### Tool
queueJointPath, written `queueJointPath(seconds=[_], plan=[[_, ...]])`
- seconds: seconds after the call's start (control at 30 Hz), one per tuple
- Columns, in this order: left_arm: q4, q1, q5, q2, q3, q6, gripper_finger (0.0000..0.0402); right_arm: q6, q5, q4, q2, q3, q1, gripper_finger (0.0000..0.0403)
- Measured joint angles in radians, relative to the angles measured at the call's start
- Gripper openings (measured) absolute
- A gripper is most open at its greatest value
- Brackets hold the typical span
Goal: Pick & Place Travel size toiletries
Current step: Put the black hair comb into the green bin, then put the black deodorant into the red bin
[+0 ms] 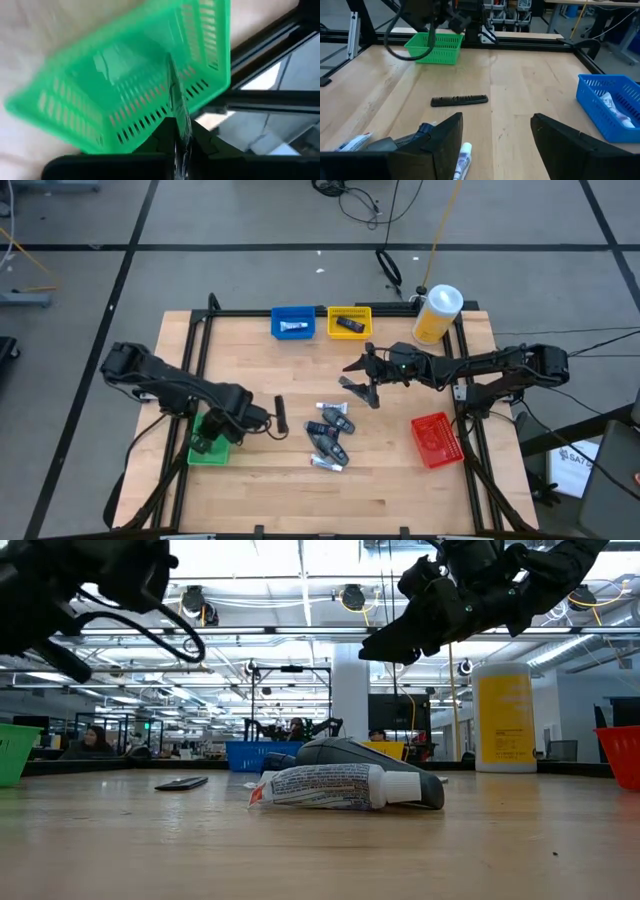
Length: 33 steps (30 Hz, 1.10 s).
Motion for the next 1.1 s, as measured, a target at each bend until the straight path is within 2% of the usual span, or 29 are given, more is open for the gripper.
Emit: queueJointPath(seconds=[0.13, 0.3, 0.5, 0.63, 0.73, 0.83, 0.93, 1.1], plan=[[0.058, 0.004, 0.000, 0.043, 0.000, 0.063, 0.0019, 0.000, 0.000, 0.000, 0.000, 0.000, 0.000, 0.0227], [0.072, 0.013, -0.063, 0.087, 0.000, 0.060, 0.0033, 0.000, 0.000, -0.001, 0.000, 0.000, 0.000, 0.0228], [0.073, 0.061, -0.087, 0.097, 0.000, -0.014, 0.0111, 0.000, 0.000, -0.001, 0.000, 0.000, 0.000, 0.0227], [-0.018, 0.115, -0.114, 0.096, 0.000, -0.058, 0.0166, 0.000, 0.000, -0.002, 0.000, 0.000, 0.000, 0.0226], [-0.080, 0.160, -0.169, 0.096, 0.007, -0.105, 0.0193, 0.000, 0.000, -0.002, 0.000, 0.000, 0.000, 0.0226], [-0.070, 0.202, -0.219, 0.067, 0.021, -0.143, 0.0205, -0.001, 0.001, -0.007, 0.000, 0.000, 0.000, 0.0227], [0.061, 0.235, -0.278, 0.007, 0.030, -0.180, 0.0204, -0.002, 0.002, -0.013, 0.000, 0.000, 0.000, 0.0227], [0.502, 0.273, -0.364, -0.103, 0.012, -0.178, 0.0188, -0.003, 0.002, -0.023, 0.000, 0.000, 0.000, 0.0224]])
